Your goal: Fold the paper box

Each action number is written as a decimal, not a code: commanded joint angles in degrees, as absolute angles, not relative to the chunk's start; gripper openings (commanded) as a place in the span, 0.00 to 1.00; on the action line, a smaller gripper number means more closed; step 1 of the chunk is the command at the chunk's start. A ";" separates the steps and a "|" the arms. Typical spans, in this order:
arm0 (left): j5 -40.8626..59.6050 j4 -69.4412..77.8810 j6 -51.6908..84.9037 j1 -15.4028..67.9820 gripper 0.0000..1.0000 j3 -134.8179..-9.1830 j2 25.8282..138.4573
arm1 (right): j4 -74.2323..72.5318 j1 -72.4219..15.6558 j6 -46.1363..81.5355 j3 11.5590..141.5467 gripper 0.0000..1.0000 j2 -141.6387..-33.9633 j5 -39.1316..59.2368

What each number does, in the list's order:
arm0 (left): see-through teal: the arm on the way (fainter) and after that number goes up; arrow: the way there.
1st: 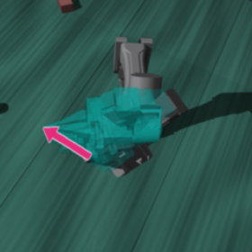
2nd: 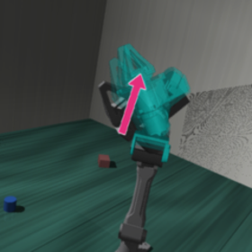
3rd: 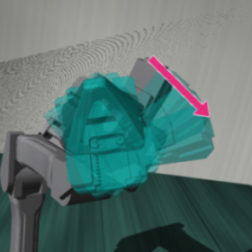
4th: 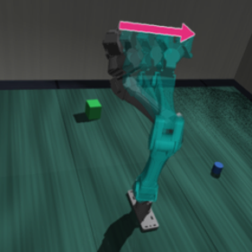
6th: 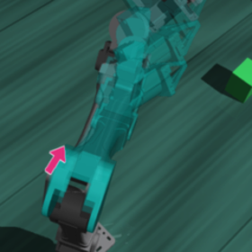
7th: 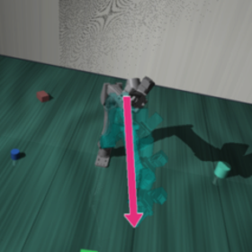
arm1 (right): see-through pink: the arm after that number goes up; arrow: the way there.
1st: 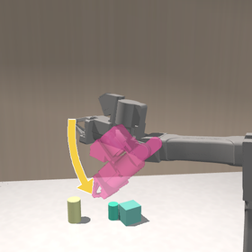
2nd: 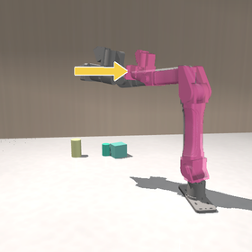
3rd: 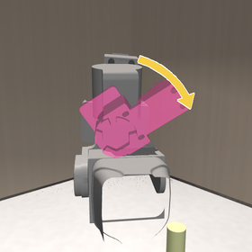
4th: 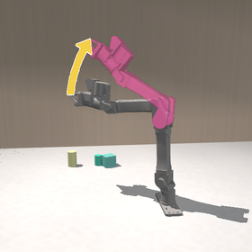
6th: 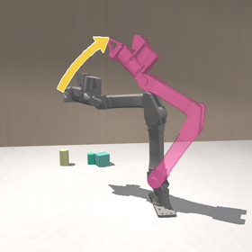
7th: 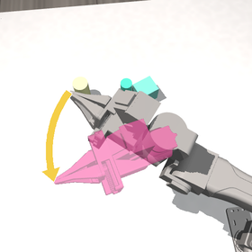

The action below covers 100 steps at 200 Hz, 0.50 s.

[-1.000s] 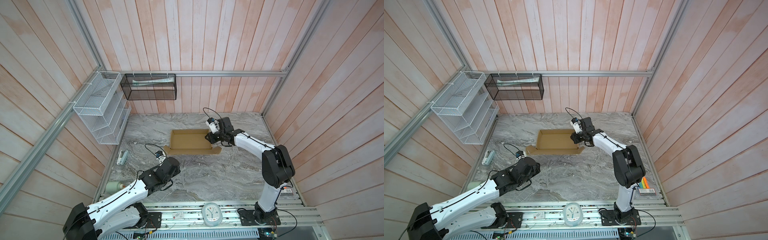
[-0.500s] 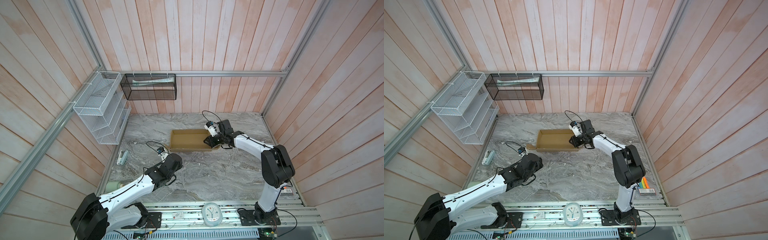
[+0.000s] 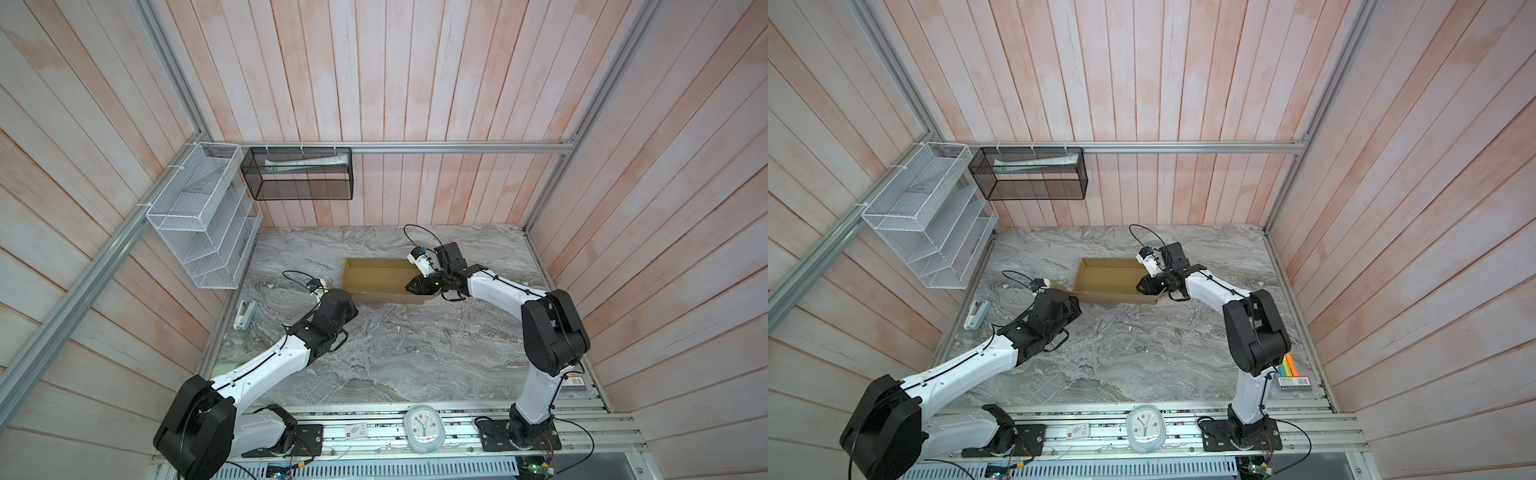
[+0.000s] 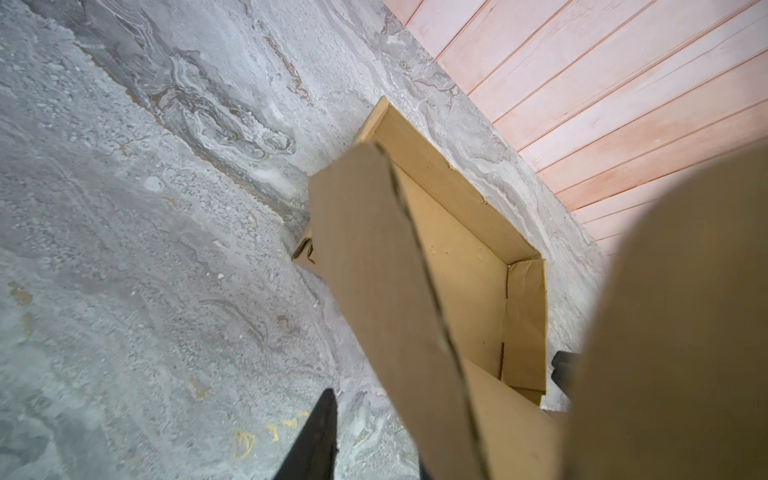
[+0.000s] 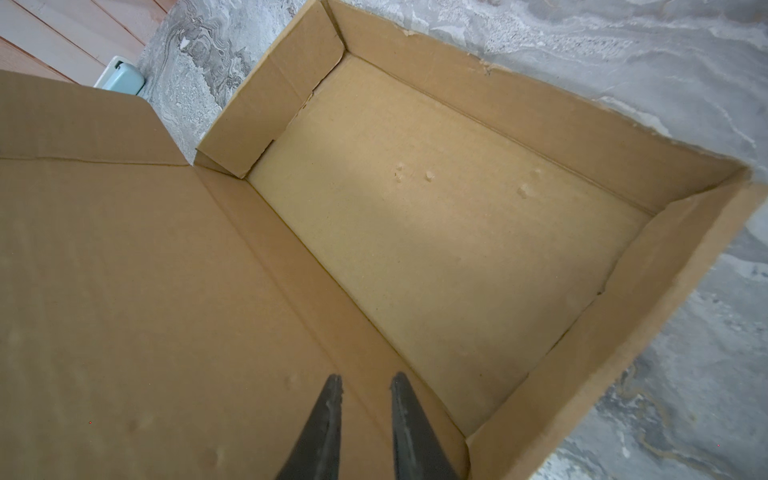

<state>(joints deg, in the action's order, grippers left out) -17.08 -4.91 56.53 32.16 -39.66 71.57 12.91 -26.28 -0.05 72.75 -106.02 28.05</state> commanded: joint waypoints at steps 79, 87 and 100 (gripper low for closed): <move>-7.11 1.21 49.37 26.64 0.35 -48.21 79.58 | 10.52 -29.01 3.03 69.01 0.23 -102.60 32.00; -6.72 1.30 48.93 26.46 0.35 -49.03 80.33 | 10.25 -29.21 3.24 68.84 0.23 -102.25 32.25; -5.90 1.40 48.44 26.13 0.35 -50.10 81.37 | 9.60 -29.47 3.84 68.32 0.23 -101.79 32.91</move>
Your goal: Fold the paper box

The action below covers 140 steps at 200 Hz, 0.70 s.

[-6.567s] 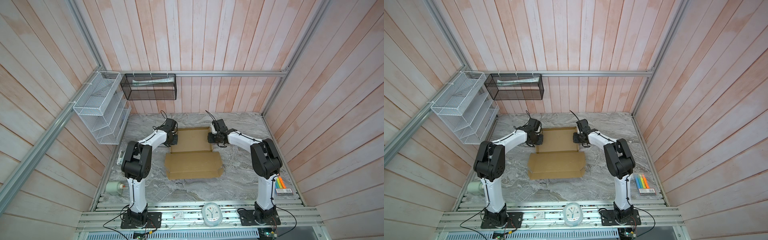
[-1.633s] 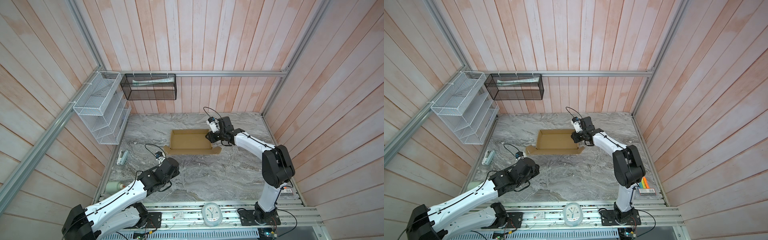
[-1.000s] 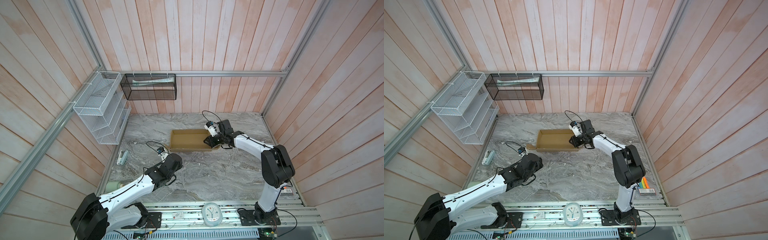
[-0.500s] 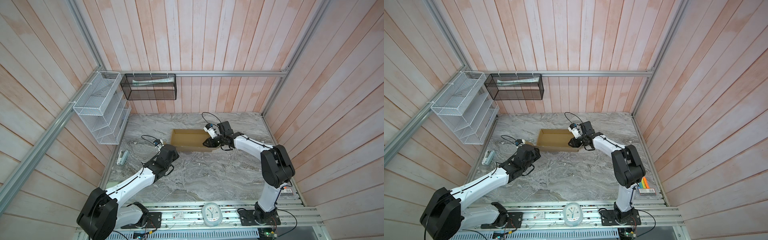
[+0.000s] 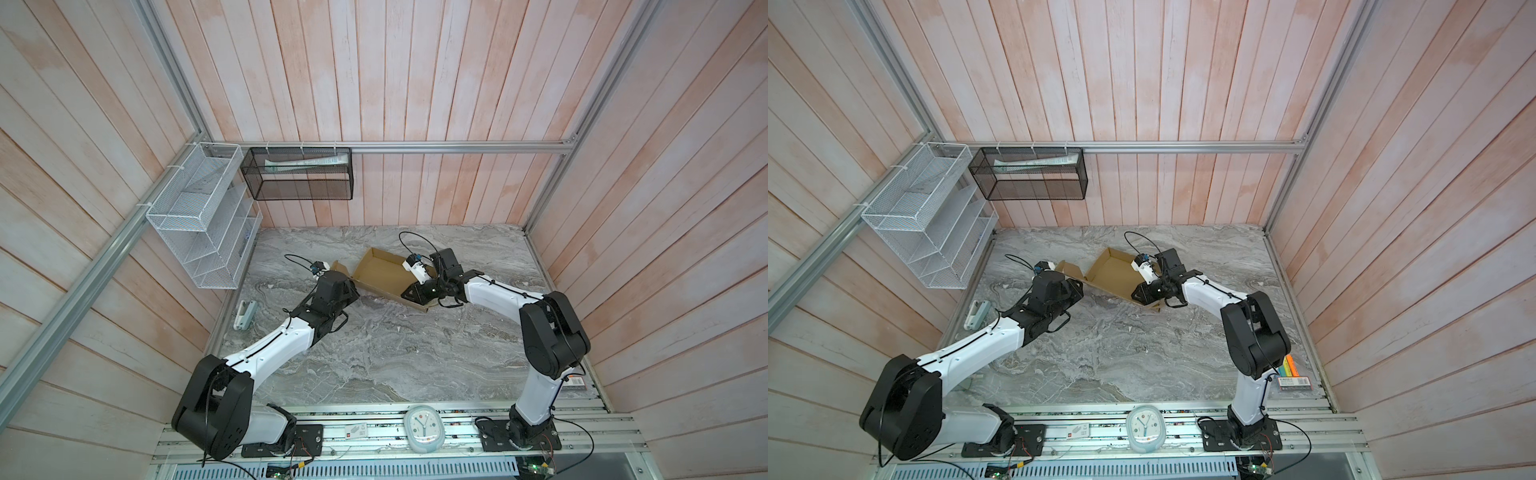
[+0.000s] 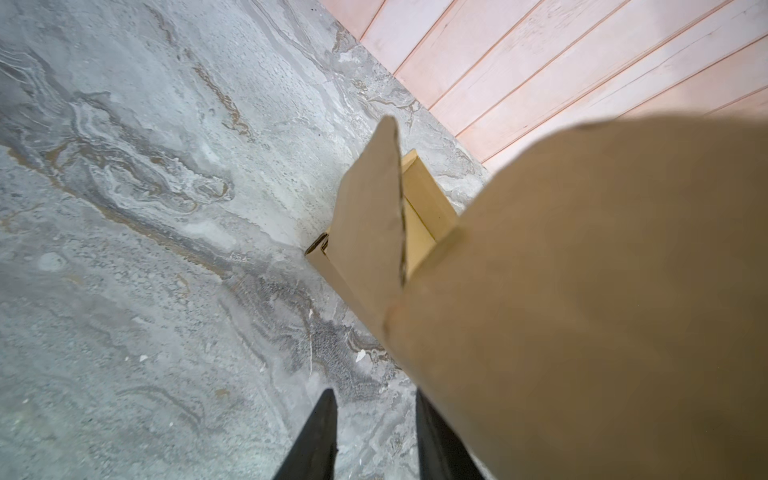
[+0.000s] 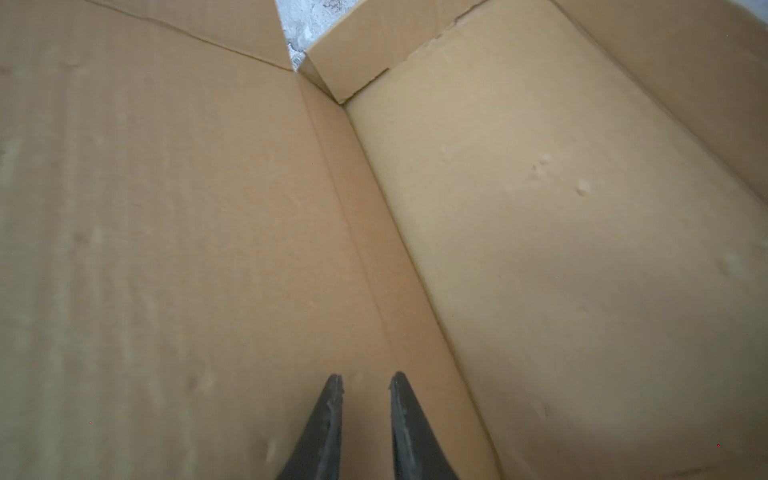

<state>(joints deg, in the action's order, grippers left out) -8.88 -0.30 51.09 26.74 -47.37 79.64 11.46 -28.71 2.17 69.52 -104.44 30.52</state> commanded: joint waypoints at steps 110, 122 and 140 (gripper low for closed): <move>2.72 3.43 46.26 22.95 0.35 -58.86 90.28 | 5.61 -32.06 7.32 68.66 0.23 -102.37 35.60; 3.69 3.34 45.76 22.69 0.35 -60.17 91.45 | 5.05 -32.34 7.75 68.56 0.23 -102.48 35.45; 5.33 3.17 45.06 22.42 0.35 -62.55 93.49 | 3.23 -32.88 9.14 68.16 0.22 -102.74 34.92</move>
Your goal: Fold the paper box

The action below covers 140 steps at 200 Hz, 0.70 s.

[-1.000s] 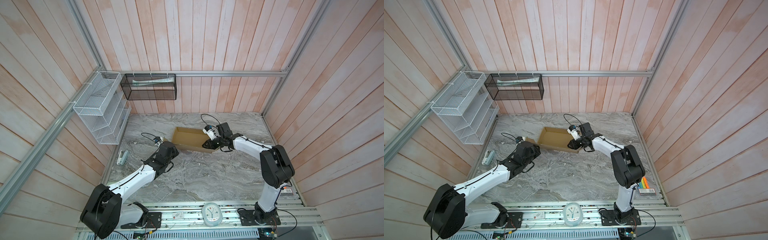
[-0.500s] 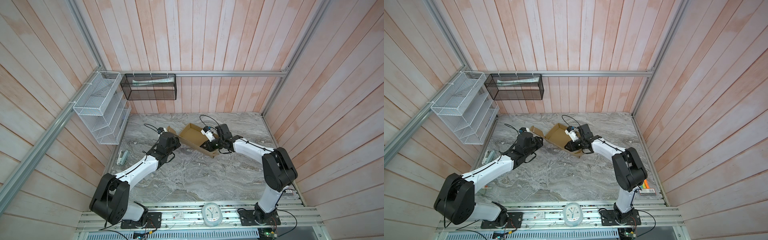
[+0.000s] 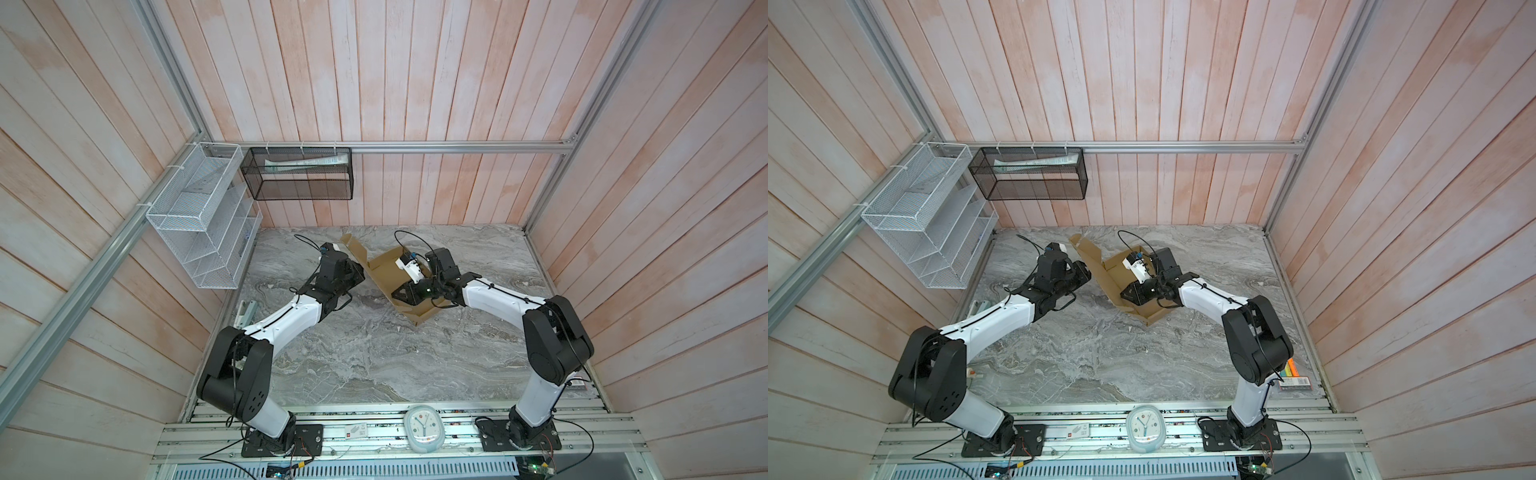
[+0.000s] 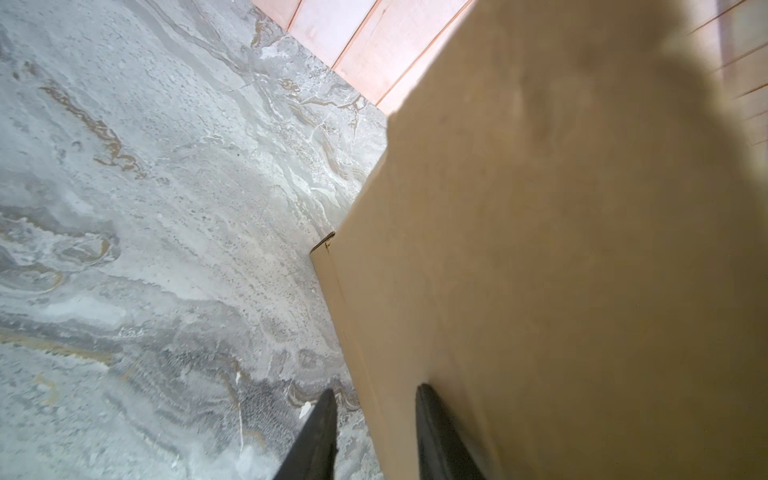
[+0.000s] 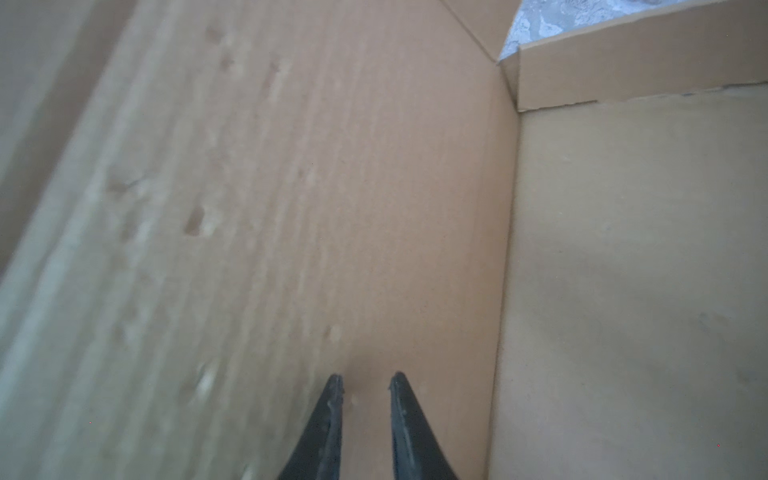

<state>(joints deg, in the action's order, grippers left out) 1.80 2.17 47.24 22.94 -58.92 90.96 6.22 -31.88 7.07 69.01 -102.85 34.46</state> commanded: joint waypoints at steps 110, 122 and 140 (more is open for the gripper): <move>16.63 0.86 41.17 22.06 0.34 -78.62 106.68 | -9.78 -36.01 17.96 64.48 0.20 -103.00 27.69; 17.72 0.27 40.43 22.06 0.34 -80.86 107.89 | -10.47 -36.38 18.41 64.38 0.20 -103.23 26.61; 19.24 -1.15 39.33 22.06 0.34 -84.20 109.59 | -11.67 -36.74 19.27 64.10 0.19 -103.44 25.23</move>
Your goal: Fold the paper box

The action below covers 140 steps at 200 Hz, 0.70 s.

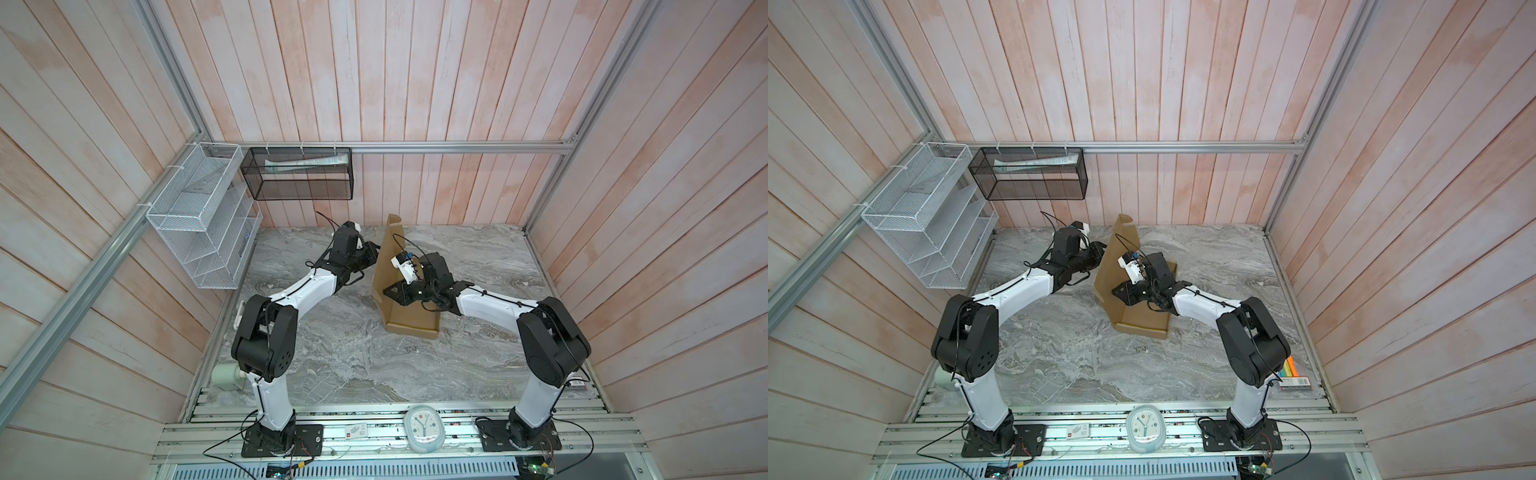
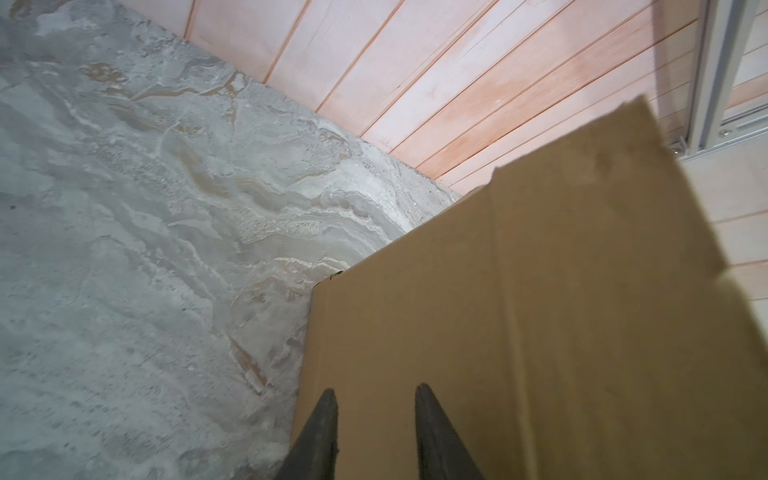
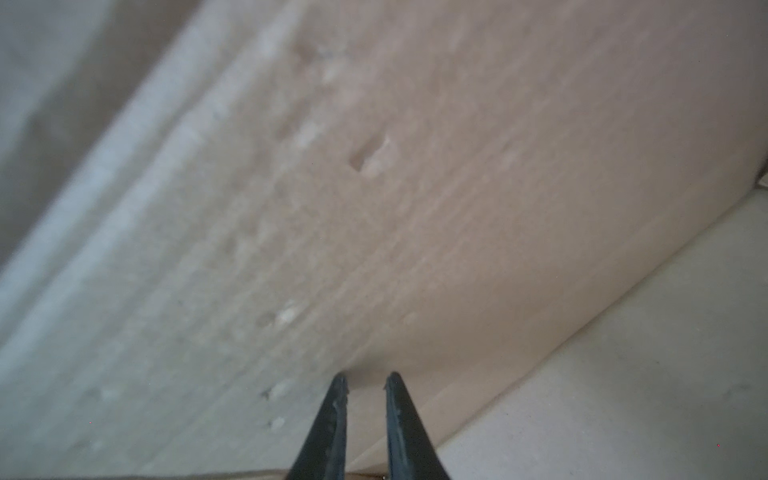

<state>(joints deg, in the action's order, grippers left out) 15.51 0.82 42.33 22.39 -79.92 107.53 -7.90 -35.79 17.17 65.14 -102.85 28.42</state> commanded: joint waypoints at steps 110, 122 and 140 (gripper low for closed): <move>19.83 -1.37 36.47 21.06 0.34 -74.69 103.02 | -14.79 -35.80 22.16 61.75 0.19 -100.46 16.49; 19.16 -1.15 36.35 20.75 0.34 -72.25 101.15 | -14.91 -35.15 22.22 60.61 0.19 -99.32 16.18; 17.67 -1.19 36.04 20.58 0.35 -68.79 98.17 | -15.01 -34.15 22.46 58.56 0.19 -97.69 16.05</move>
